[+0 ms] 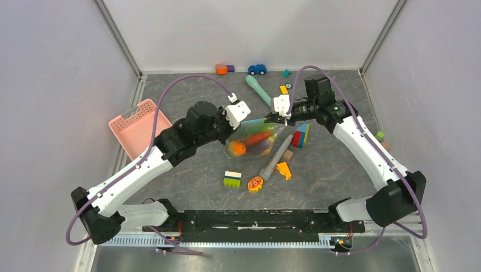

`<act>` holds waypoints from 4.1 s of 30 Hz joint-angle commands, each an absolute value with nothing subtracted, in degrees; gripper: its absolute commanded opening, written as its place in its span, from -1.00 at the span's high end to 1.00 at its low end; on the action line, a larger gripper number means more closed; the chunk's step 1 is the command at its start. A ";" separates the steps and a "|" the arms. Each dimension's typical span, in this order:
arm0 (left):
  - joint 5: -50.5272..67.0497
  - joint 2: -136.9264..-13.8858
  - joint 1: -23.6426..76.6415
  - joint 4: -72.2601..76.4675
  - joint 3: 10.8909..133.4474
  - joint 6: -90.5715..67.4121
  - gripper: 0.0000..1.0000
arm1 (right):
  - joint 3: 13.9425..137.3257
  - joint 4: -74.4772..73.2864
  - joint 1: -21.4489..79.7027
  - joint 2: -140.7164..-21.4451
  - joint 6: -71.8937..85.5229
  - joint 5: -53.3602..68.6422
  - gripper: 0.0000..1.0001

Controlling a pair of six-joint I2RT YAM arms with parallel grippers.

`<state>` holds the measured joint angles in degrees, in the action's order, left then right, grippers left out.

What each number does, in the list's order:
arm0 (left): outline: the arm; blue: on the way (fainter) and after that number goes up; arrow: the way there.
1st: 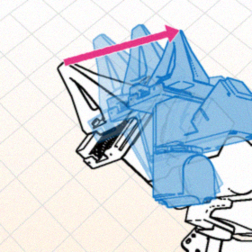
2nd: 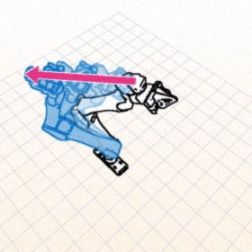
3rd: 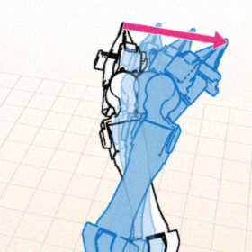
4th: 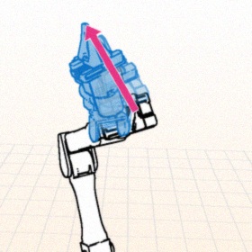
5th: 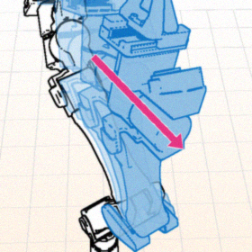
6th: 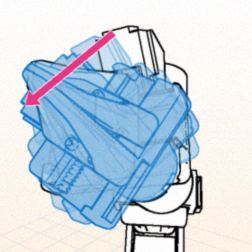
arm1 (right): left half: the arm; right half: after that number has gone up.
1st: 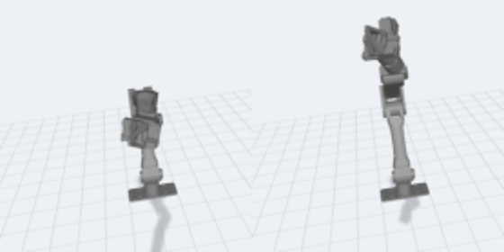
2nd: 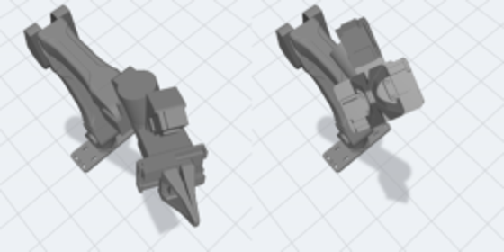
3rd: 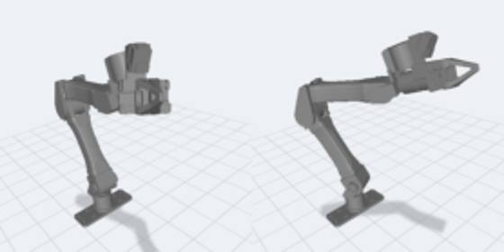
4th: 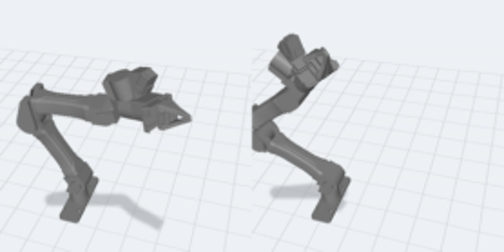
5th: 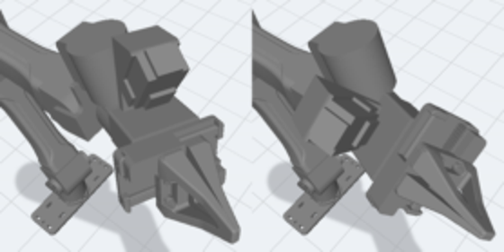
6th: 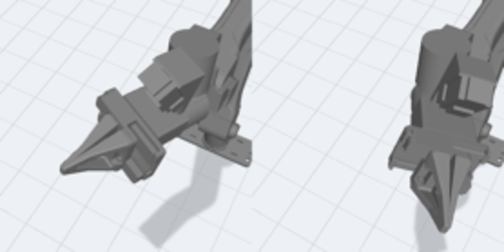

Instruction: Place the food in the zip-top bag and seal the zipper

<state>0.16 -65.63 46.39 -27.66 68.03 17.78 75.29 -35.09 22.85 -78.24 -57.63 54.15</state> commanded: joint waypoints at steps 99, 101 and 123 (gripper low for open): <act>-43.13 -47.71 41.75 -24.67 58.42 -16.70 -0.99 | 88.49 -5.28 26.73 -101.27 -12.54 6.54 -0.96; -44.41 -47.86 41.75 -25.34 58.19 -18.53 -0.99 | 87.26 -5.32 26.03 -98.45 -10.20 2.74 -0.96; -18.93 -52.93 17.86 -27.66 52.12 -32.74 -0.99 | 36.37 -1.58 -16.05 -50.58 15.94 -9.95 -0.96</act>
<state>-22.20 -53.87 18.44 -28.21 53.34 -29.65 40.47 -3.55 -16.23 -58.46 13.96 -0.99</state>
